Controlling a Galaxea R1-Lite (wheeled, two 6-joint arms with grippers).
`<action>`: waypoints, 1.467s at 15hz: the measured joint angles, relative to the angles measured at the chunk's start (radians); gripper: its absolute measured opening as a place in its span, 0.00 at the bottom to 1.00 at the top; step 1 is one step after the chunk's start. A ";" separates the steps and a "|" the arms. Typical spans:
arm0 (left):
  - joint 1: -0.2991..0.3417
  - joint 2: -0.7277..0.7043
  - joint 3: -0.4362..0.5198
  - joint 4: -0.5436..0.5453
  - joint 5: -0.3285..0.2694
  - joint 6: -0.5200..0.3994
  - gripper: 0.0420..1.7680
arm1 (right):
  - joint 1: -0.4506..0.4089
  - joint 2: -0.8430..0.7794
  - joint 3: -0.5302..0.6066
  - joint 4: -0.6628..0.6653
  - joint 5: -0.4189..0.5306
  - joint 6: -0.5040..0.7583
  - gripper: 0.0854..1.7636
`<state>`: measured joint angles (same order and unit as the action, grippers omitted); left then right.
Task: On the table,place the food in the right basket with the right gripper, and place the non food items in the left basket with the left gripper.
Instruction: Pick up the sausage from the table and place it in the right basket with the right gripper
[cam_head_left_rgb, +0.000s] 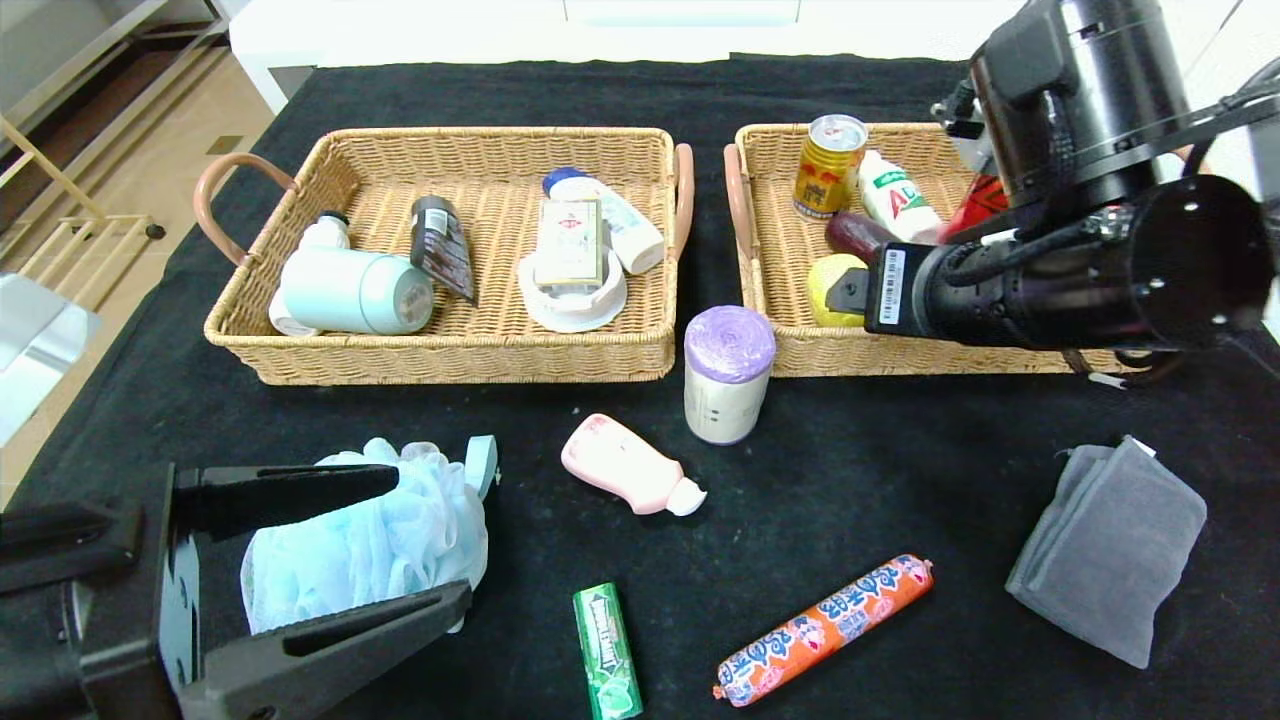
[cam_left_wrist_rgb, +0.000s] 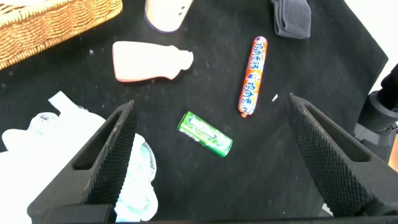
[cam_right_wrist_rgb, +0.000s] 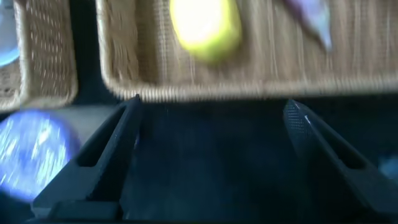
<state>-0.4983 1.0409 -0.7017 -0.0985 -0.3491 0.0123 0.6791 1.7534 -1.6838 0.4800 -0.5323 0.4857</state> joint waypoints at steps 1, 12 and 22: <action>0.000 0.001 0.003 0.000 0.000 0.001 0.97 | 0.012 -0.021 0.002 0.061 0.000 0.070 0.94; 0.001 0.013 0.007 -0.001 0.000 0.004 0.97 | 0.117 -0.040 0.043 0.444 0.300 0.613 0.96; 0.001 0.017 0.010 -0.002 0.000 0.010 0.97 | 0.162 0.080 0.062 0.462 0.363 0.697 0.96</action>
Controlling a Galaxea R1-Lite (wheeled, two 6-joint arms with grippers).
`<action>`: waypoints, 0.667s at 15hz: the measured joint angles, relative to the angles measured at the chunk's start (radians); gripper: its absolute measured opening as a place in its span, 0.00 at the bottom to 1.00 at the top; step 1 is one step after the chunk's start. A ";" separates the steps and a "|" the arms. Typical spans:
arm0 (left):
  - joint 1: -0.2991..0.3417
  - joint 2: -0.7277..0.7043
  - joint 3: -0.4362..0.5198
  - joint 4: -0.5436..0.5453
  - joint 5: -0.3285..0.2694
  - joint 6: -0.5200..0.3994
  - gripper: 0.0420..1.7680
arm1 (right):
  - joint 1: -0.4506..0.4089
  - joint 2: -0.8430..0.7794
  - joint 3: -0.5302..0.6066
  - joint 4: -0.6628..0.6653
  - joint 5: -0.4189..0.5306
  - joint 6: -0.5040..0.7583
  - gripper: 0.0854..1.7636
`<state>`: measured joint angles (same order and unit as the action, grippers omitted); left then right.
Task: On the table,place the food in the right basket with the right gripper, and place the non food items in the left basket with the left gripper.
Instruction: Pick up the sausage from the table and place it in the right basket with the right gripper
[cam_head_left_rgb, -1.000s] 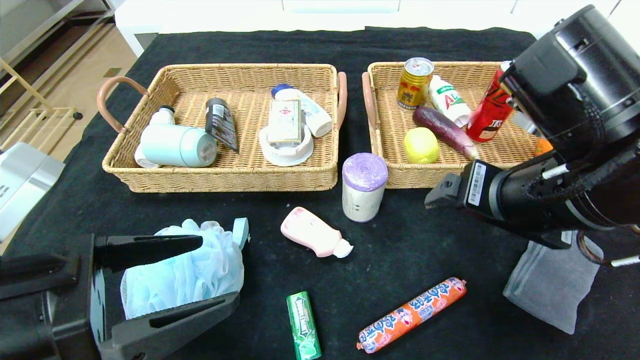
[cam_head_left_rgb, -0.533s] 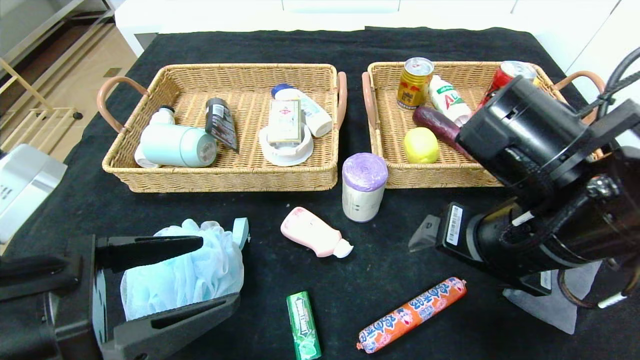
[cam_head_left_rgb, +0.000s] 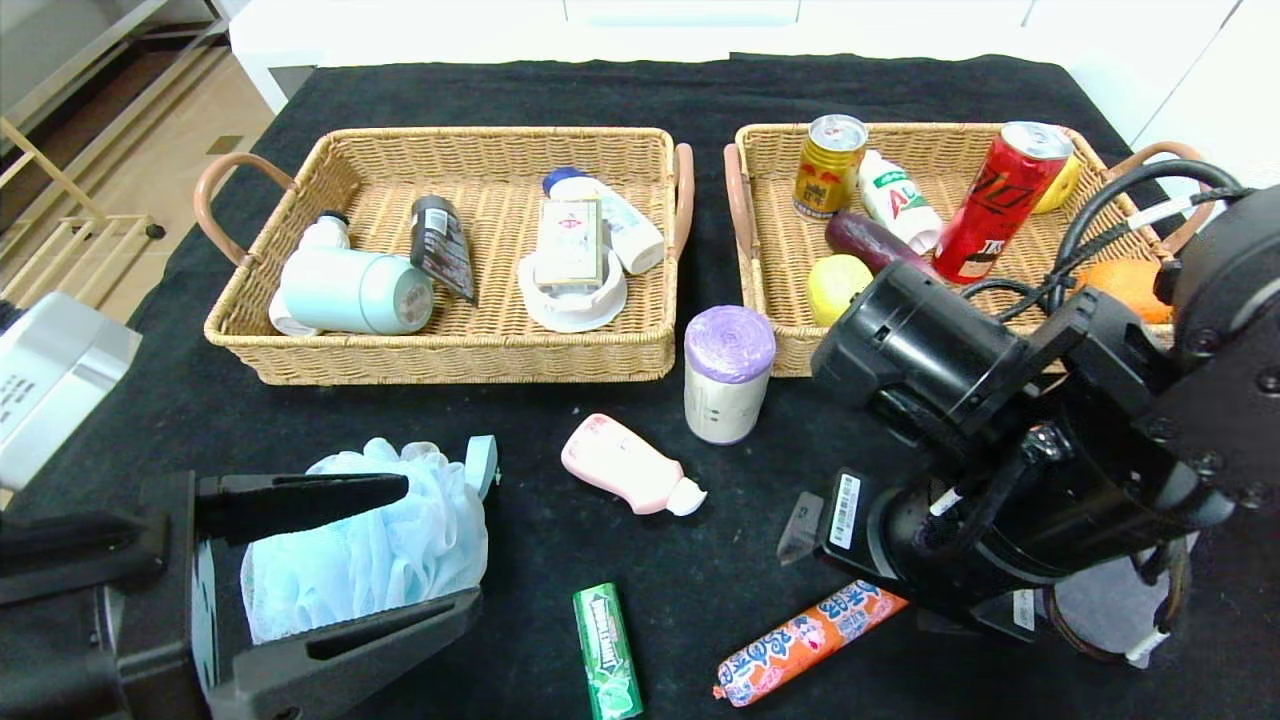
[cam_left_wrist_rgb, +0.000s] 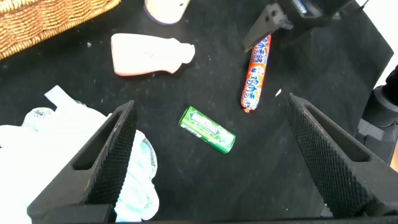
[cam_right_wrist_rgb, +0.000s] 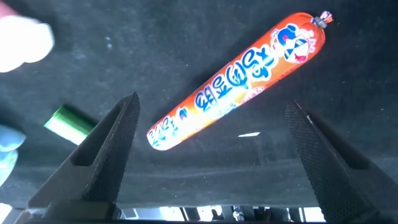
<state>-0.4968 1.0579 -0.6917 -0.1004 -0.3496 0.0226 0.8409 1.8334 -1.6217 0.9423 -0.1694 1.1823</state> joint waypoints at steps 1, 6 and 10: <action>0.000 0.000 0.001 0.000 0.000 0.000 0.97 | -0.001 0.008 0.001 0.000 0.001 0.001 0.96; 0.000 0.007 0.001 0.000 0.000 0.000 0.97 | -0.003 0.042 0.017 0.000 0.001 0.003 0.96; 0.000 0.014 0.001 0.000 0.000 0.000 0.97 | 0.004 0.076 0.017 -0.001 -0.001 0.001 0.96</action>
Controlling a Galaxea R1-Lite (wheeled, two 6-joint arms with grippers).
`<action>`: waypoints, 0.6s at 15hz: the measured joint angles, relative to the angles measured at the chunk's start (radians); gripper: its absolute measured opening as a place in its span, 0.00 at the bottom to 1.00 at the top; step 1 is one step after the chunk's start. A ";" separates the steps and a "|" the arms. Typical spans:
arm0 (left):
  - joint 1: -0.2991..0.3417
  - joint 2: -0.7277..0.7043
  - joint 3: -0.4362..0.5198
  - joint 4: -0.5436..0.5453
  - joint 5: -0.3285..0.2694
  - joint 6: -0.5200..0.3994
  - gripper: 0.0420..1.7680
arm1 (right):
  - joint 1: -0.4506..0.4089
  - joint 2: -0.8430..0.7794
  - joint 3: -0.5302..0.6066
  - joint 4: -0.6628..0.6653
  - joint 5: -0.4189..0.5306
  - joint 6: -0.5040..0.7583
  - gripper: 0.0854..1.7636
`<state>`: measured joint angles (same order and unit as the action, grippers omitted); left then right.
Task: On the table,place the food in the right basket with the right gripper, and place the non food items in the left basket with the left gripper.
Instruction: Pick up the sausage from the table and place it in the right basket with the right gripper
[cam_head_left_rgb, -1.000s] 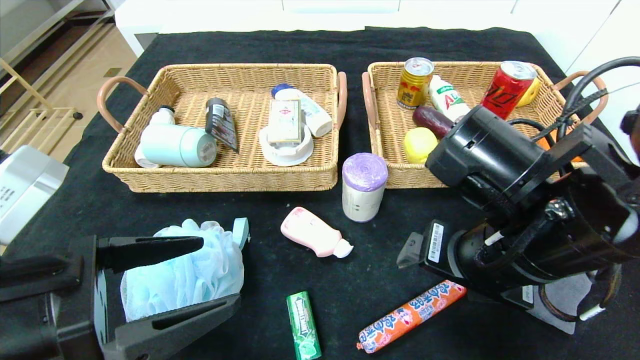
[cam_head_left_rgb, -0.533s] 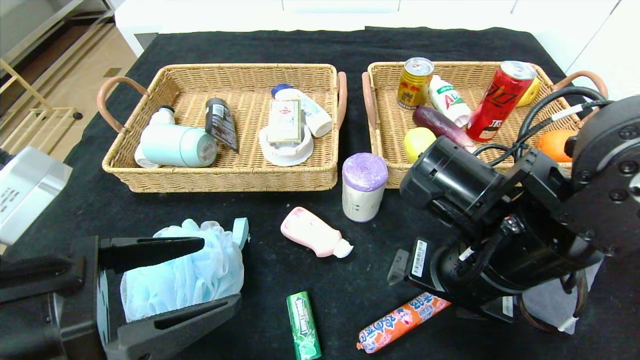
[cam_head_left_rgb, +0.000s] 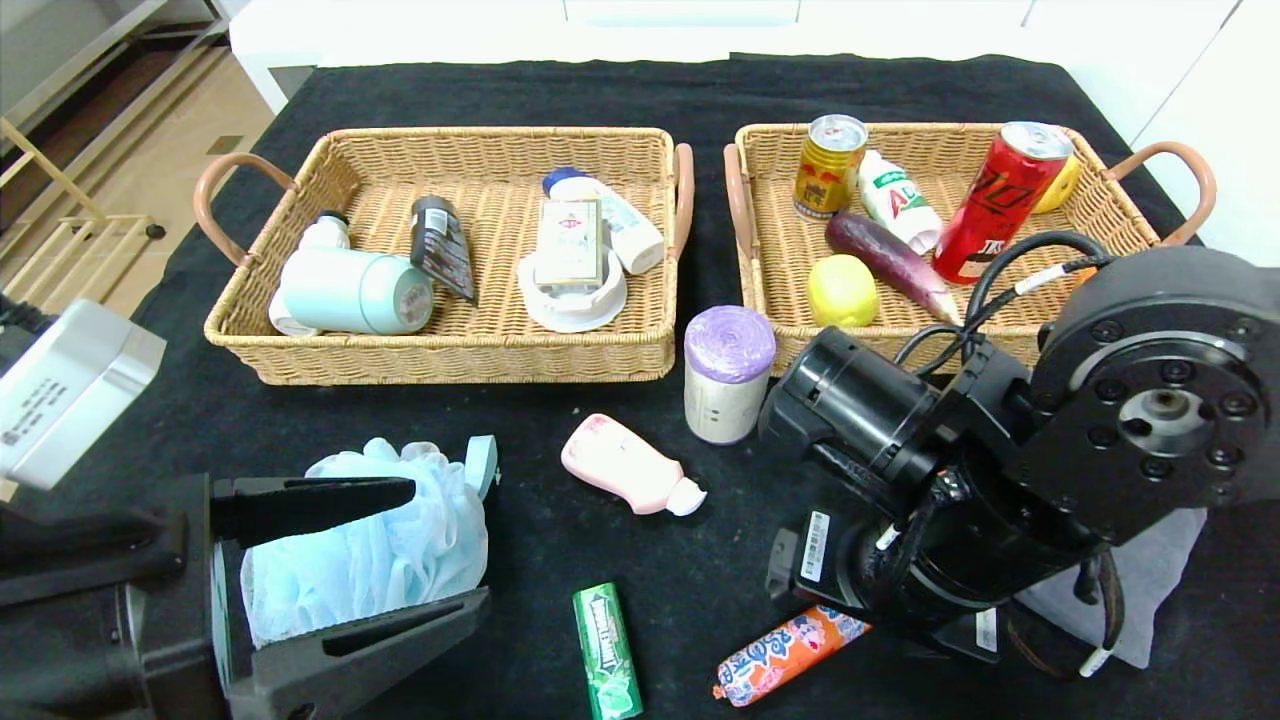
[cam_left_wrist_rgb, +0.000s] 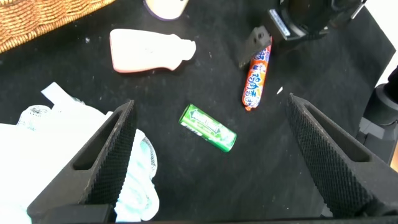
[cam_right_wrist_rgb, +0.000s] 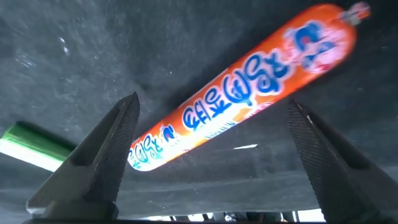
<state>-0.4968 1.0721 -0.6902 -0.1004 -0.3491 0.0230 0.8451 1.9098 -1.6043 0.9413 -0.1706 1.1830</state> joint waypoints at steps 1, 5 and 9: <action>0.000 0.000 0.000 0.000 0.000 0.000 0.97 | 0.000 0.006 0.000 -0.001 0.000 0.000 0.96; 0.000 0.002 0.000 0.000 0.000 0.000 0.97 | 0.002 0.020 -0.003 -0.002 -0.002 0.000 0.97; 0.000 0.003 0.000 0.000 0.000 0.000 0.97 | 0.003 0.024 -0.003 -0.002 0.000 0.000 0.61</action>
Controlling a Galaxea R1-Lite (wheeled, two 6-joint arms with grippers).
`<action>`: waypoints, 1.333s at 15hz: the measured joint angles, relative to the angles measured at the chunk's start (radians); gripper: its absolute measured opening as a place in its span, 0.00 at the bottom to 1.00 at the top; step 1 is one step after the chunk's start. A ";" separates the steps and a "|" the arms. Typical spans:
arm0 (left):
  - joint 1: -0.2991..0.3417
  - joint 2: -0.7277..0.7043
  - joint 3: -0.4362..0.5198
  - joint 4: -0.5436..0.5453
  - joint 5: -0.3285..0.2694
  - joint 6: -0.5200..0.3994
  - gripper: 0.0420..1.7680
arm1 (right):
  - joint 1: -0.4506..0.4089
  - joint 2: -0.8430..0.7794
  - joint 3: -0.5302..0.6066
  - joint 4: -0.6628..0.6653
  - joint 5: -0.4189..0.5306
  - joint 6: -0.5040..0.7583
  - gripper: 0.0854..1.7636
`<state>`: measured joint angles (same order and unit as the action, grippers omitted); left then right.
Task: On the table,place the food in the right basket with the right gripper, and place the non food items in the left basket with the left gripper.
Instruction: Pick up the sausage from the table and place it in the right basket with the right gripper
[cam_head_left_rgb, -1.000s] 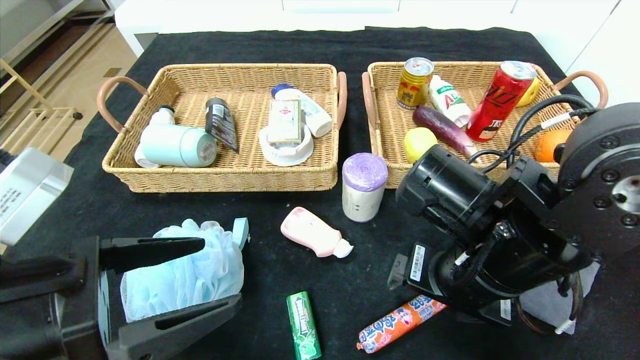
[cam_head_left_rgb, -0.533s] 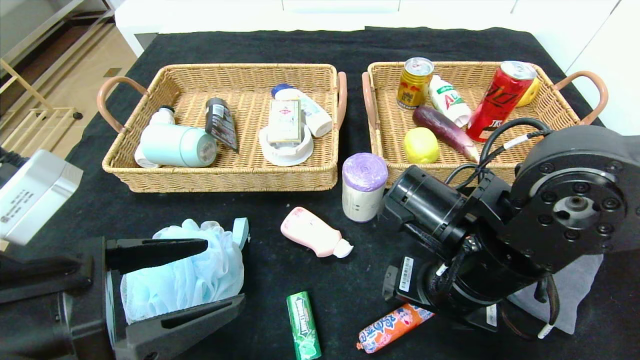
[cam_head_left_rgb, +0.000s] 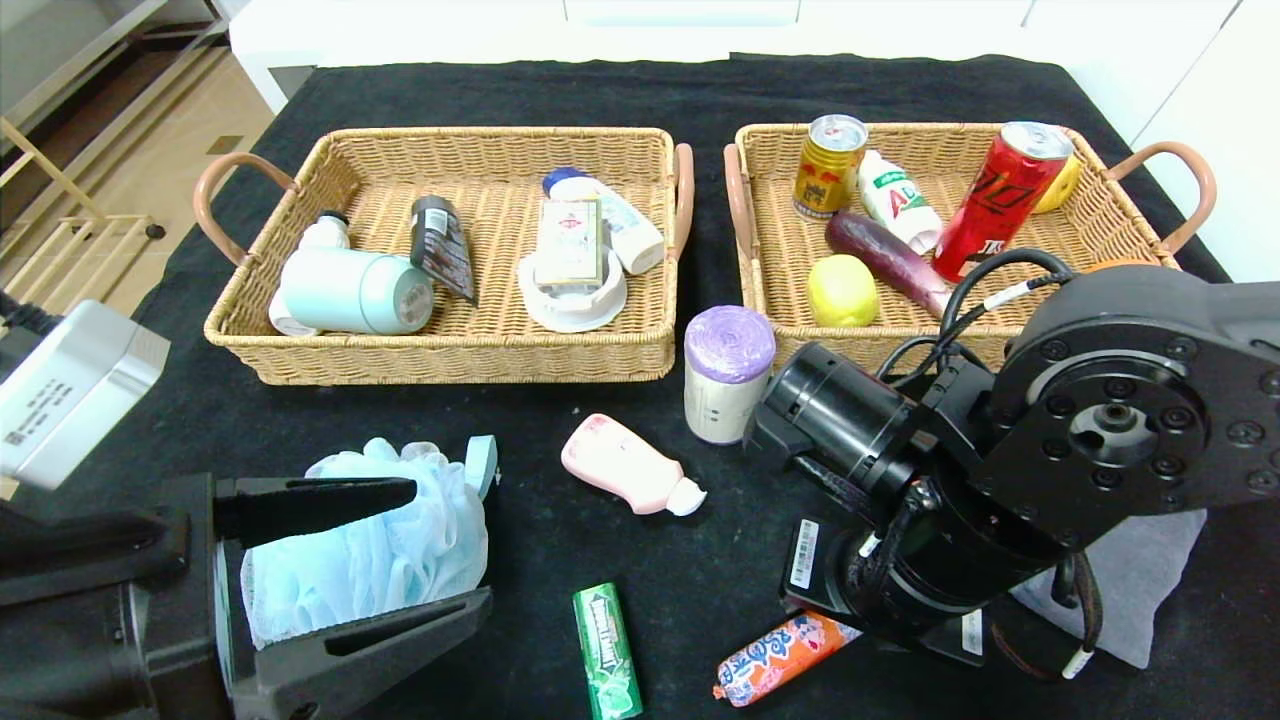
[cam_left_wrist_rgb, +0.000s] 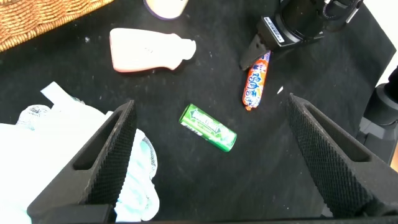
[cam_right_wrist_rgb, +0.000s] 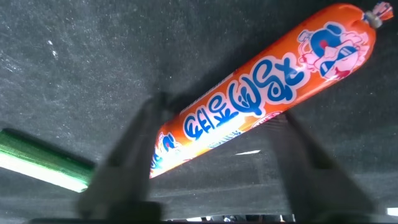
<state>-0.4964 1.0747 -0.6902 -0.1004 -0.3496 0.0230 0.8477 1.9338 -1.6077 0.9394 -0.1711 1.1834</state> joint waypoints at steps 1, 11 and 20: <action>0.000 0.001 0.001 0.000 0.000 0.000 0.97 | 0.000 0.000 0.000 0.000 0.000 0.000 0.54; 0.001 0.011 0.006 0.000 0.000 0.000 0.97 | 0.009 0.010 -0.001 0.000 -0.003 -0.001 0.25; 0.001 0.013 0.008 -0.001 0.000 0.009 0.97 | 0.037 0.005 -0.008 0.003 -0.011 -0.010 0.25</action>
<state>-0.4953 1.0877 -0.6826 -0.1015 -0.3496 0.0321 0.8847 1.9391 -1.6160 0.9423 -0.1821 1.1738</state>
